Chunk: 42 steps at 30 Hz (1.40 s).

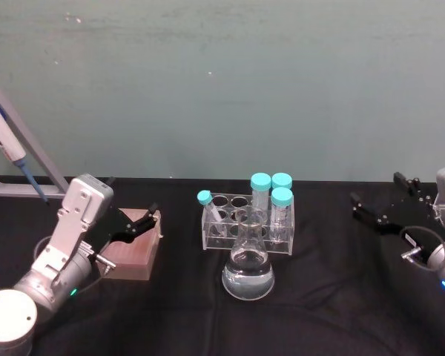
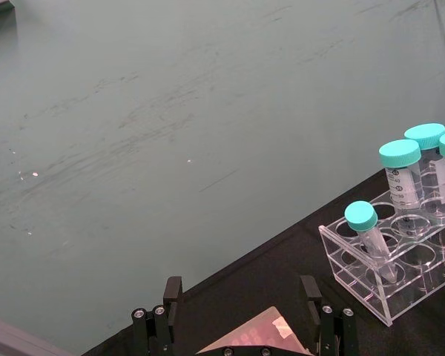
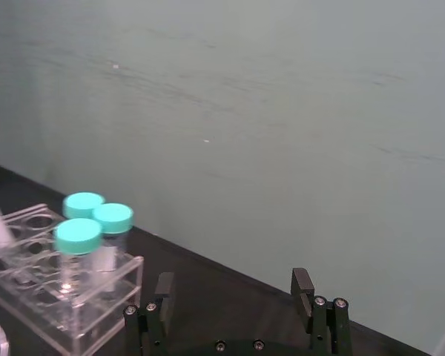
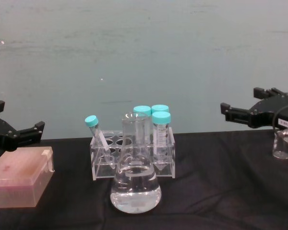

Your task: Place the experimental apparatus aside using one hand.

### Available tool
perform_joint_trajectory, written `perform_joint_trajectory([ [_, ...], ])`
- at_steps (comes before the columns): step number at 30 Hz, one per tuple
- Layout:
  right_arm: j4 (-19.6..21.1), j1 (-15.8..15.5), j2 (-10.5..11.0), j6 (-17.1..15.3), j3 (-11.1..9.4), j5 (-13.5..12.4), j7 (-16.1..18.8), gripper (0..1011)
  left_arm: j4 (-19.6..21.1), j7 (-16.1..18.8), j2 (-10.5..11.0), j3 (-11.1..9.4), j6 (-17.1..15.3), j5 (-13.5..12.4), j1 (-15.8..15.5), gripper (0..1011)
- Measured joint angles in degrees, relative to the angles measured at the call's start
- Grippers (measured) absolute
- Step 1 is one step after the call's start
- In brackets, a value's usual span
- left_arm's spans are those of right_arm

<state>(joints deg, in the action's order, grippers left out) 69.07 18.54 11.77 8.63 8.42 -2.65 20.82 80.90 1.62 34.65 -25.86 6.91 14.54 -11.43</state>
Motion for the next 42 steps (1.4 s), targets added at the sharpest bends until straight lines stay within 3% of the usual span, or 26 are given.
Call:
perform_joint_trajectory([
  [11, 2.18, -1.14, 3.00, -0.07, 3.59, -4.12, 7.97, 1000, 0.00, 0.00, 0.00, 0.00, 0.00, 0.00, 0.00, 1000],
  [22, 1.81, -0.06, 4.65, 0.12, 7.42, -8.57, 15.89, 1000, 0.00, 0.00, 0.00, 0.00, 0.00, 0.00, 0.00, 1000],
  [42, -1.05, 2.80, 5.20, 0.21, 11.85, -14.46, 23.20, 1000, 0.00, 0.00, 0.00, 0.00, 0.00, 0.00, 0.00, 1000],
])
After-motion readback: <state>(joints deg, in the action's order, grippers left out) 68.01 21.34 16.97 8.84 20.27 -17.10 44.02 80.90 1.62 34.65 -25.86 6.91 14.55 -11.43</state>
